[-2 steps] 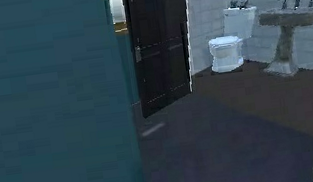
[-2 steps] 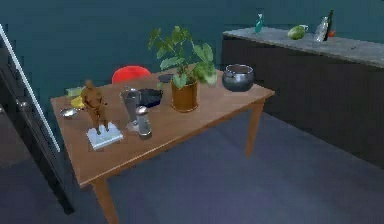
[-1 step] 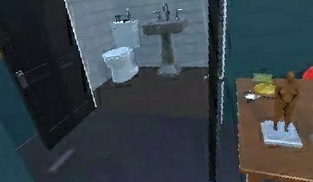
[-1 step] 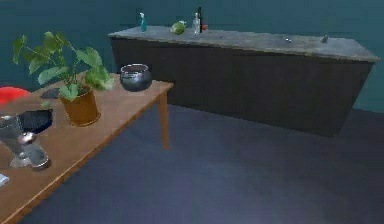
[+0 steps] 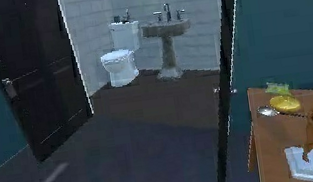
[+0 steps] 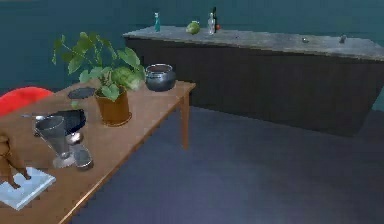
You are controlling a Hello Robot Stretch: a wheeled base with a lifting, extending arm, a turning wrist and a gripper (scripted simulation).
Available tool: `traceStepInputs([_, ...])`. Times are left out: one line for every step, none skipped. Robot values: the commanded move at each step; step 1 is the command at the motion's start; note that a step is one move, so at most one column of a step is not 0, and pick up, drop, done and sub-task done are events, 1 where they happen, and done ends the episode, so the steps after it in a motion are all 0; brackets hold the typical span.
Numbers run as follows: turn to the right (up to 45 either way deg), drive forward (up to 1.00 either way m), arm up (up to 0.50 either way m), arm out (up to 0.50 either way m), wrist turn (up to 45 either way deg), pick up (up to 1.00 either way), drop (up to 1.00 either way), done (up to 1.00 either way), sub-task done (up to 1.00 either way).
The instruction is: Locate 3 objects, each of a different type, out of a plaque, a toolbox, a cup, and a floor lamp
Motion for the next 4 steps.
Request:
traceStepInputs([45.0,0.0,0.0,0.0,0.0,0.0,0.0,0.0,0.0])
traceStepInputs([45.0,0.0,0.0,0.0,0.0,0.0,0.0,0.0,0.0])
traceStepInputs([21.0,0.0,0.0,0.0,0.0,0.0,0.0,0.0,0.0])
traceStepInputs([0.0,0.15,0.0,0.0,0.0,0.0,0.0,0.0,0.0])
